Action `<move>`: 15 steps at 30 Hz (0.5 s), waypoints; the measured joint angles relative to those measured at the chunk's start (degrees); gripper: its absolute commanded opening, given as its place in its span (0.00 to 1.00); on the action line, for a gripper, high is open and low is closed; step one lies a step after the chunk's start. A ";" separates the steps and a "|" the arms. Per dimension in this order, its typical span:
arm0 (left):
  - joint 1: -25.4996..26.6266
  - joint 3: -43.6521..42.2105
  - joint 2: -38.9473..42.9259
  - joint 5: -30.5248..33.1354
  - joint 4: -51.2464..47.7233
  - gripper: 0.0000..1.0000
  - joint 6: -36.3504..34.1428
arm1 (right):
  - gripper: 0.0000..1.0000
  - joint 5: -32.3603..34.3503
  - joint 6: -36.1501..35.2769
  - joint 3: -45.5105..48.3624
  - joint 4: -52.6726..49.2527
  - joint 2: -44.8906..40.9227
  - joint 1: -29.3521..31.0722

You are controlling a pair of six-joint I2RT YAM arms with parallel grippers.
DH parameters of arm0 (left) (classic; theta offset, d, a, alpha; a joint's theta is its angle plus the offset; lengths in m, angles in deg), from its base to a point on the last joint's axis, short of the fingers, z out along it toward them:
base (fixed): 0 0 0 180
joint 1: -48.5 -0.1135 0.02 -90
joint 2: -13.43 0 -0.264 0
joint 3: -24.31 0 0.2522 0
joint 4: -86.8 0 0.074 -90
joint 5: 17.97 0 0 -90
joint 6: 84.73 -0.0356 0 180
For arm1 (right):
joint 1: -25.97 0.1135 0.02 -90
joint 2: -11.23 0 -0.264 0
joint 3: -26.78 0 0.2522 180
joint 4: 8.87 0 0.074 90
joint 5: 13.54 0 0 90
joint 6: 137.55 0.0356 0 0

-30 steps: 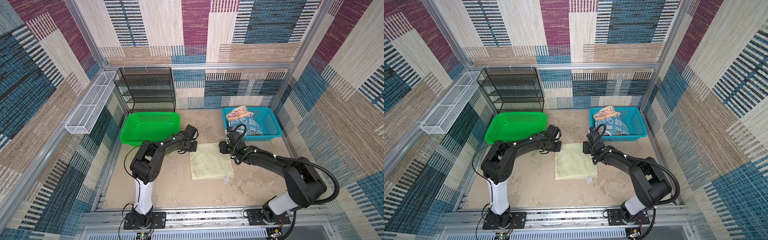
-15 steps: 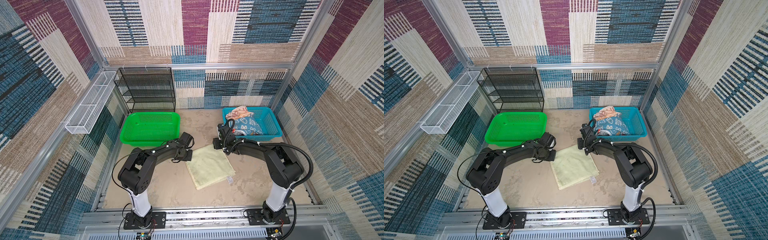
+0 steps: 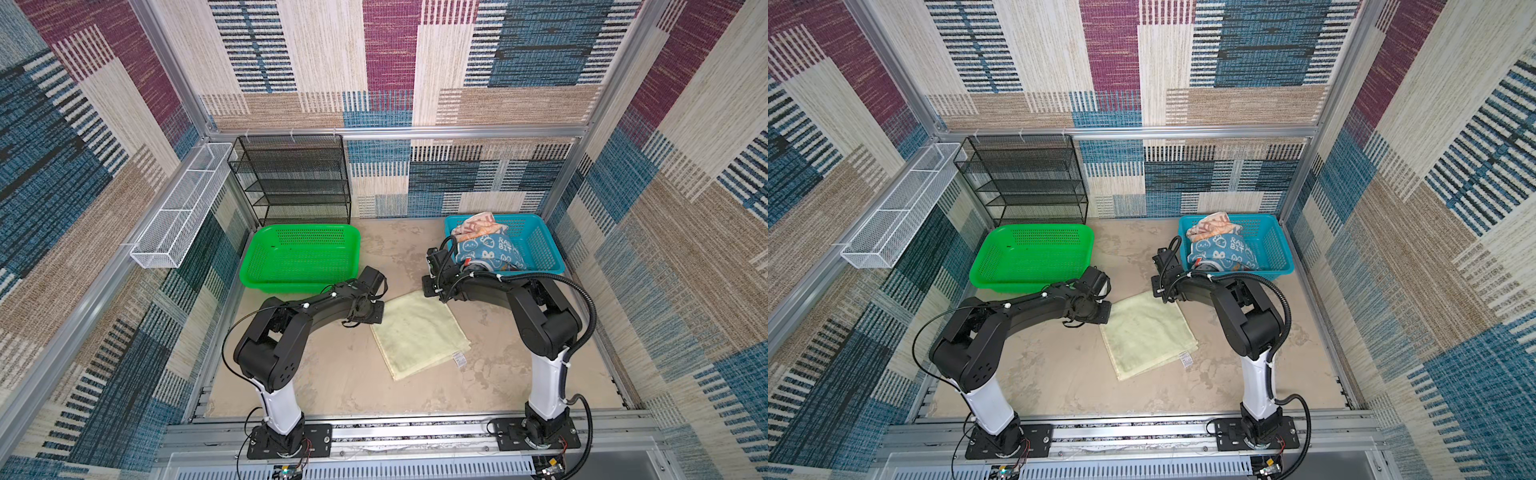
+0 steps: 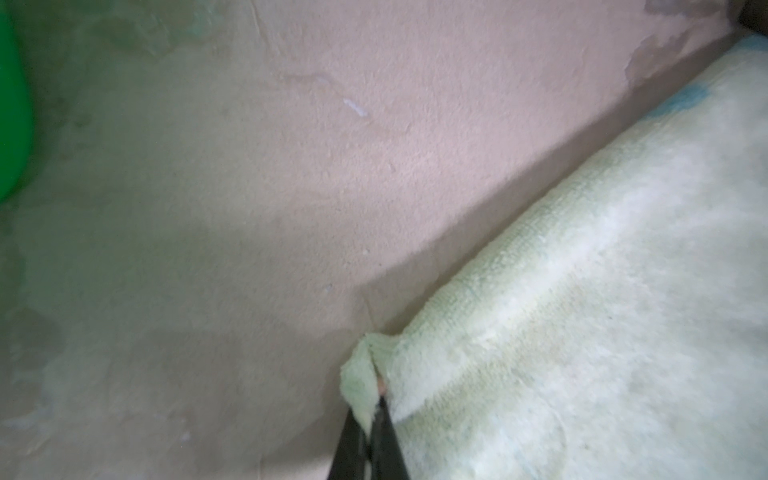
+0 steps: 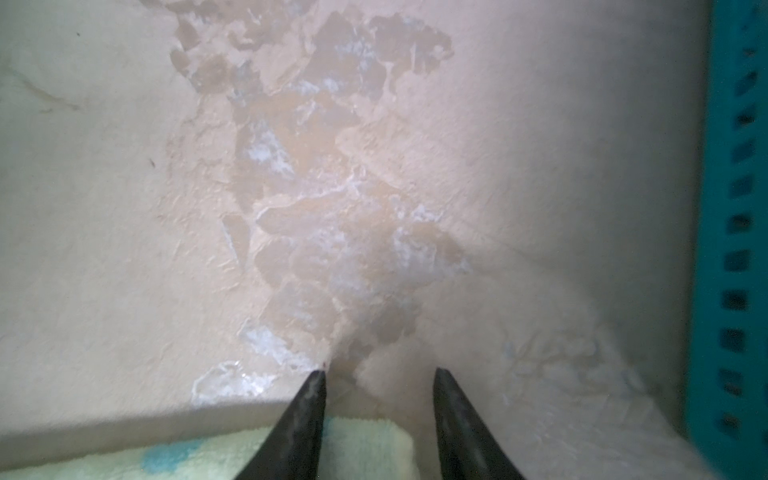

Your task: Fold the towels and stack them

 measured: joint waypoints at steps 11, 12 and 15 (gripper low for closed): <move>-0.11 0.33 0.04 1.09 -0.37 0.00 -0.22 | 0.00 -1.68 -0.46 -0.98 -0.07 0.44 -0.13; -0.11 0.37 0.09 1.25 -0.48 0.00 -0.22 | 0.00 -1.70 -0.70 -0.98 -0.17 0.26 -0.24; -0.11 1.03 0.33 1.66 -0.90 0.00 -0.42 | 0.00 -2.67 -0.98 -1.07 -0.42 -1.20 -0.57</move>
